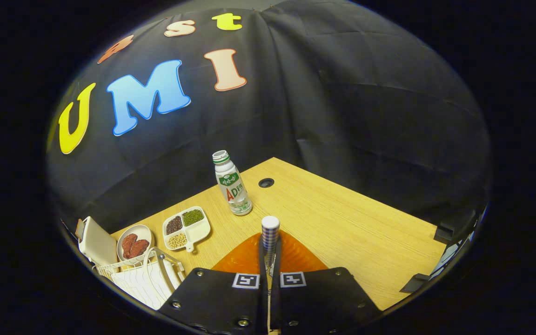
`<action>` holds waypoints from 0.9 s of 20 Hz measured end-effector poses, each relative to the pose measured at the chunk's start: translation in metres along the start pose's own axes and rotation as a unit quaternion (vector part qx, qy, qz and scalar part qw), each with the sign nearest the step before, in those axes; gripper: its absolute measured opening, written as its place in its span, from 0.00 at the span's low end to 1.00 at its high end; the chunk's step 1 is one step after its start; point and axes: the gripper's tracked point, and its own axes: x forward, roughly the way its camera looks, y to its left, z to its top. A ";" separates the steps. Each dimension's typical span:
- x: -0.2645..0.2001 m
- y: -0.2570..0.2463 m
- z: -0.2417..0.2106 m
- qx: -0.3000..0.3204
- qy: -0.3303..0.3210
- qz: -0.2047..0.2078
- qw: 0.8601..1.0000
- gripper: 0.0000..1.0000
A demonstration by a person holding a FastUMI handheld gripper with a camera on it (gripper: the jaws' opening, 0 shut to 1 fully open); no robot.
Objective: Take the plate from the dish rack, then take the spoon from the basket and place it into the plate.
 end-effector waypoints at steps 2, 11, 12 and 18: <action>-0.010 0.004 0.011 -0.008 -0.014 0.003 1.000 0.02; -0.059 0.026 0.045 -0.098 -0.063 -0.002 0.993 0.02; -0.067 0.032 0.047 -0.110 -0.068 0.001 0.992 0.02; -0.120 0.073 0.034 -0.178 -0.086 0.030 0.980 0.02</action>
